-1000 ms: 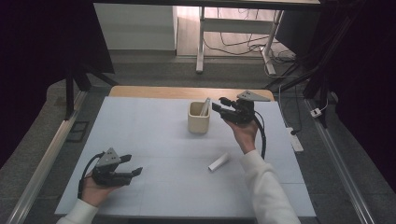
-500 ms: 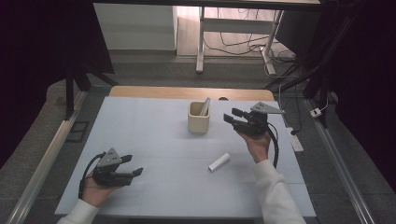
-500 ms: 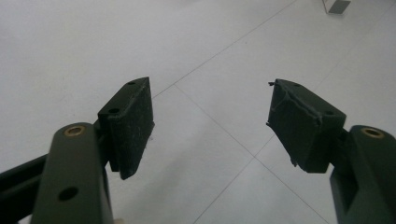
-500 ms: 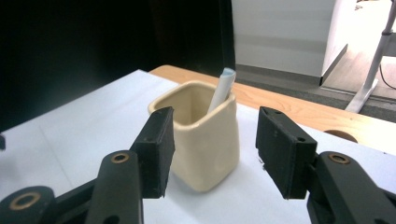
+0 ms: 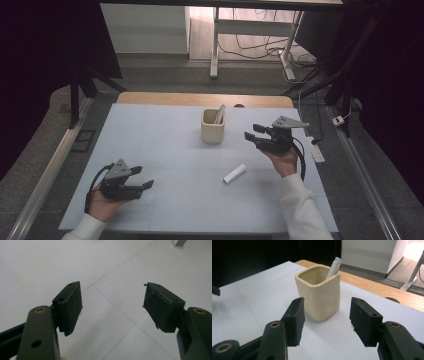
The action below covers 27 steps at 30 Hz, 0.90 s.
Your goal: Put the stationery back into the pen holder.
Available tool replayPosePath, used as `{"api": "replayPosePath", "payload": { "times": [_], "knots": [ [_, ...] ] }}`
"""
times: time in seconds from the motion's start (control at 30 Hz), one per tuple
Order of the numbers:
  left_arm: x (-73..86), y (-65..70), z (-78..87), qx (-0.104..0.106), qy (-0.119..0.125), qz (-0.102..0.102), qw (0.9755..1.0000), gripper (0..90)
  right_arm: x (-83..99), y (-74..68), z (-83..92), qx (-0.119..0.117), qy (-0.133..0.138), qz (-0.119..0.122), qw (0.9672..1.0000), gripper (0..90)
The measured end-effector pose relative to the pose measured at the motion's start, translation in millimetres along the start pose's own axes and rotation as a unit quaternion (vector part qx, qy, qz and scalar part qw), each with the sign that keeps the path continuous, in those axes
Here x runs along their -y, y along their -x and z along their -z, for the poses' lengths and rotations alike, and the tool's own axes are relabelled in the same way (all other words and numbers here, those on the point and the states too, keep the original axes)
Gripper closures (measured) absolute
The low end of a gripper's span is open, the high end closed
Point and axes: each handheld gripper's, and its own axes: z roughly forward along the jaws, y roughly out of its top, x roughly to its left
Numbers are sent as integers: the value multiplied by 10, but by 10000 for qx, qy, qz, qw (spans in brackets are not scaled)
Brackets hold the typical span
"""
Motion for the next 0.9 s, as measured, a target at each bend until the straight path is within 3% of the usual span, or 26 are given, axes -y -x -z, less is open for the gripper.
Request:
{"api": "replayPosePath", "payload": {
  "times": [0.27,0.47,0.73,0.9],
  "knots": [
    [3,-4,0,-1,-7,-3,10000,302,58,8,90,-104,-344,198,9992,449],
    [9,-5,2,0,-6,-12,10000,303,90,12,67,-256,-761,537,9953,438],
    [12,-2,-12,14,-26,-22,10000,302,103,-88,-36,-623,-1316,1069,9836,397],
    [15,1,-20,27,-48,-25,10000,302,126,-137,-101,-824,-1584,1270,9757,367]
  ]
}}
